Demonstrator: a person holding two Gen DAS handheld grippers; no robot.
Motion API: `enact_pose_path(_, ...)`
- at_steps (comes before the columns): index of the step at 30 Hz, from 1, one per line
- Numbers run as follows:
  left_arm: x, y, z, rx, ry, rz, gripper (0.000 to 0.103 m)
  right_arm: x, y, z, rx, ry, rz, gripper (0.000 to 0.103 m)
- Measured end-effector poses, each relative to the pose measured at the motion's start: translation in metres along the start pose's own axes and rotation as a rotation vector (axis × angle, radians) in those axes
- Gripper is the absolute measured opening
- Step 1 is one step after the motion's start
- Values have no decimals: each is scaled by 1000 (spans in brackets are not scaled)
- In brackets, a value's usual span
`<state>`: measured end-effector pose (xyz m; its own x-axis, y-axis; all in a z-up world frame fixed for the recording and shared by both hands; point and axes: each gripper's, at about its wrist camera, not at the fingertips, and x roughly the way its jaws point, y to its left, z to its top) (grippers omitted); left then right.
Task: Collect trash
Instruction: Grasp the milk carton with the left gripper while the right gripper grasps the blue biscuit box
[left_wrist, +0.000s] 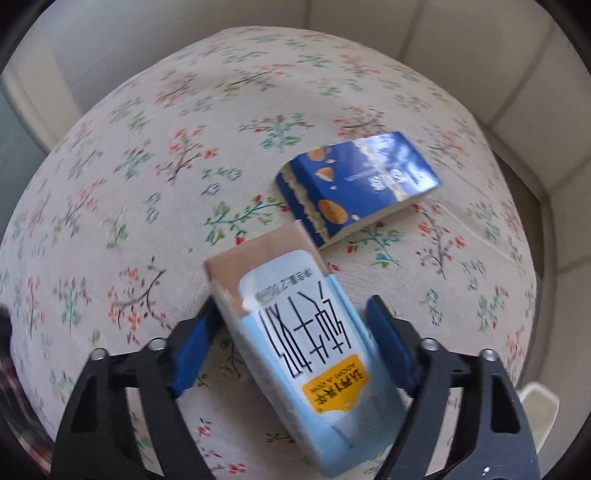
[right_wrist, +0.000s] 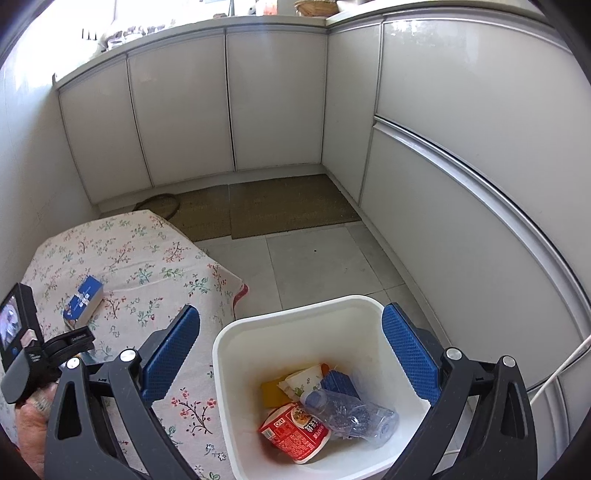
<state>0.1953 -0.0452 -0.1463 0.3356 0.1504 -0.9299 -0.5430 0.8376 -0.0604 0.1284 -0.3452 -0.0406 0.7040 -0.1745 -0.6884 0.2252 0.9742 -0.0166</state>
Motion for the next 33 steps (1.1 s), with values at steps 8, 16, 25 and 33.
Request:
enact_pose_path(8,-14,39,21,149,-20,-123,61,11,36,-4,-67,49,33,96)
enact_pose_path(16,-52,86,78,303,-116,-141,59,43,111,-12,-127,191,112,96)
enact_pose_path(25,-67,129,122,221,-87,-337,55,94,235,-11,27,319,151,96)
enact_pose_path(33,-82,150,150,138,-131,-391,55,129,310,-3,23,350,91,96)
